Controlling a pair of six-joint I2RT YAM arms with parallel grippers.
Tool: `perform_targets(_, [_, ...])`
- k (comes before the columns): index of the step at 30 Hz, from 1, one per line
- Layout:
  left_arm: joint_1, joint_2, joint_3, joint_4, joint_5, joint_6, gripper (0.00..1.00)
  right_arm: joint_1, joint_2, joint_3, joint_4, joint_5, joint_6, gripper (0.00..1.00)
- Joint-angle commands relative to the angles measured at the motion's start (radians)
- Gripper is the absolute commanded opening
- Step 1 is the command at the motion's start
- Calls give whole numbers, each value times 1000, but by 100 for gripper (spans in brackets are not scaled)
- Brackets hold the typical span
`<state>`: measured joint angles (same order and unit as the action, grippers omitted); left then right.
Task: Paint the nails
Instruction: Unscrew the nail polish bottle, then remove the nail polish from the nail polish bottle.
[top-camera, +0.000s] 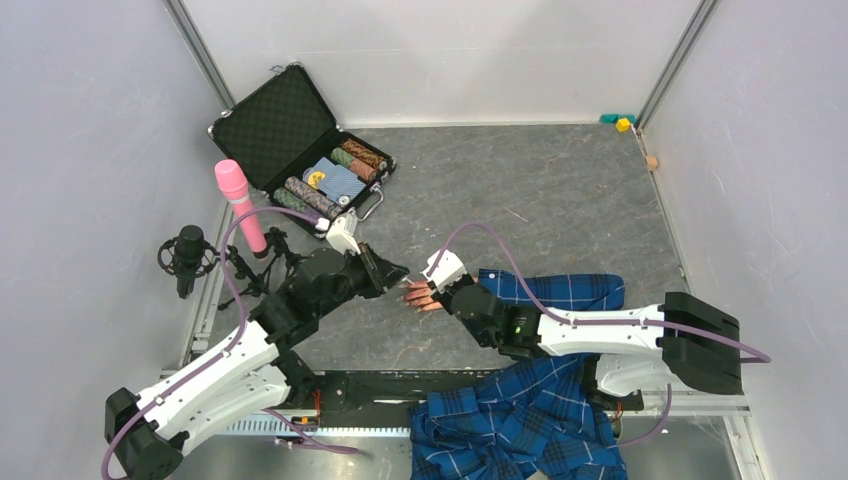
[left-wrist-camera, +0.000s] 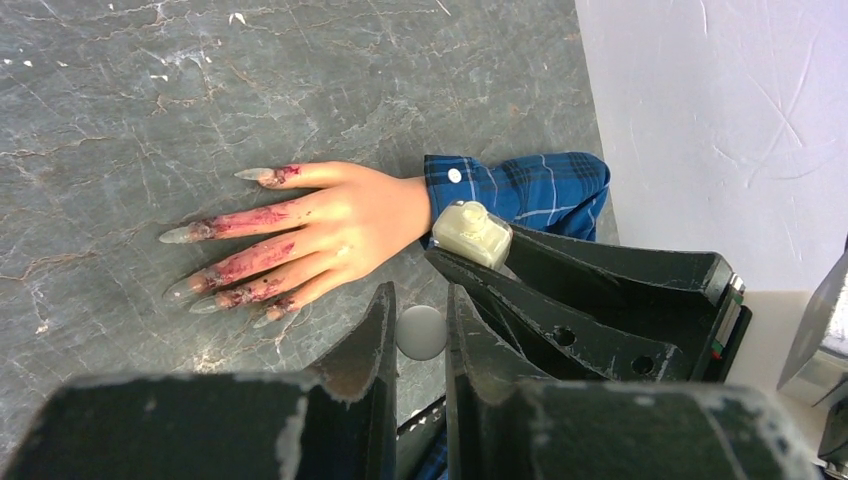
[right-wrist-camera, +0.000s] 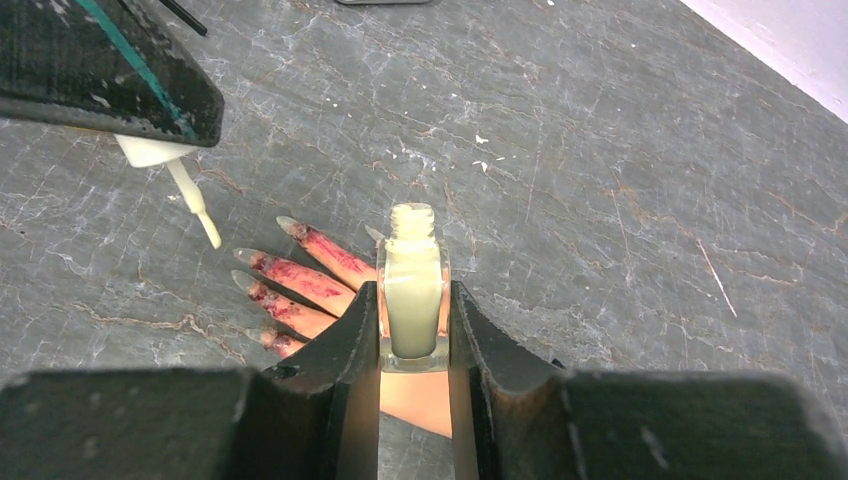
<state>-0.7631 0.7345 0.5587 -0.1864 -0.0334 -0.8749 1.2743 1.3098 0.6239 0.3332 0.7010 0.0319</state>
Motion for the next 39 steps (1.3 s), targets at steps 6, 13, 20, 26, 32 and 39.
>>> perform_targets(6, [12, -66, -18, 62, -6, 10, 2, -7, -103, -62, 61, -135, -13, 0])
perform_targets(13, [14, -106, -14, 80, 23, 36, 2, -23, -206, -163, 159, -377, 8, 0])
perform_targets(20, [15, -103, -28, 138, 121, 60, 2, -39, -224, -152, 173, -495, 19, 0])
perform_targets(26, [14, -100, -28, 141, 150, 74, 2, -48, -226, -137, 167, -515, 22, 0])
perform_targets(32, [15, -95, -36, 145, 157, 73, 2, -50, -227, -131, 170, -515, 19, 0])
perform_targets(39, [14, -82, -35, 151, 165, 73, 2, -52, -225, -127, 173, -506, 14, 0])
